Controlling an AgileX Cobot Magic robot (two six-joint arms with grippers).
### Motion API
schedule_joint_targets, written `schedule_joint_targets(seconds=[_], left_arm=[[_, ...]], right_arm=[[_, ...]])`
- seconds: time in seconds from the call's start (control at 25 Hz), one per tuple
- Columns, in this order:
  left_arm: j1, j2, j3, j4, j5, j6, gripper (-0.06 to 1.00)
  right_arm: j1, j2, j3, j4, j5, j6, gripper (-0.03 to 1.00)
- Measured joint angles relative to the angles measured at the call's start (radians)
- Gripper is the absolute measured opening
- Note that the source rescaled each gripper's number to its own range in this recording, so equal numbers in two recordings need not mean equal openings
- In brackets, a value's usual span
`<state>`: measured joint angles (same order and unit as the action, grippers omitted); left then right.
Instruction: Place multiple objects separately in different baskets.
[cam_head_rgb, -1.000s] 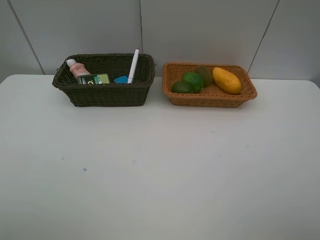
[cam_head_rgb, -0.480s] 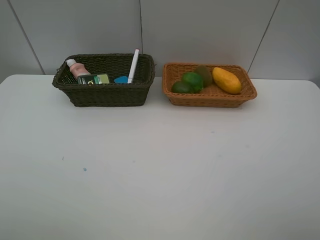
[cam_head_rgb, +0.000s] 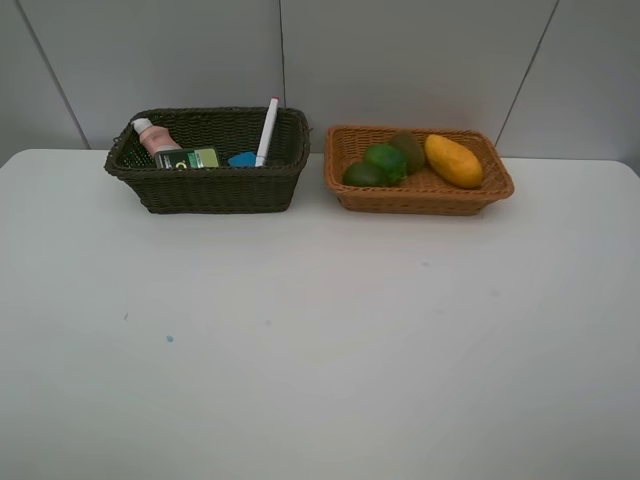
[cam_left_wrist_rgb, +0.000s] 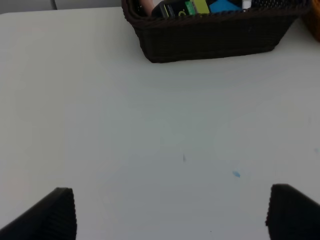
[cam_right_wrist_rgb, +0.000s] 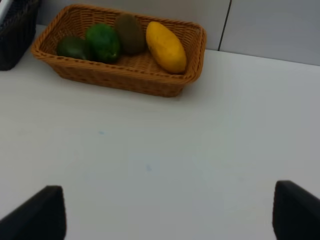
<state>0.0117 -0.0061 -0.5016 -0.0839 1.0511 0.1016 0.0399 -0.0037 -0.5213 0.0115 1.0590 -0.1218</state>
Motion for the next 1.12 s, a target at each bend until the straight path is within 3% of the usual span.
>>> schedule_joint_targets(seconds=[1.12], left_arm=[[0.000, 0.000, 0.000, 0.000, 0.000, 0.000, 1.00]], right_arm=[[0.000, 0.000, 0.000, 0.000, 0.000, 0.000, 1.00]])
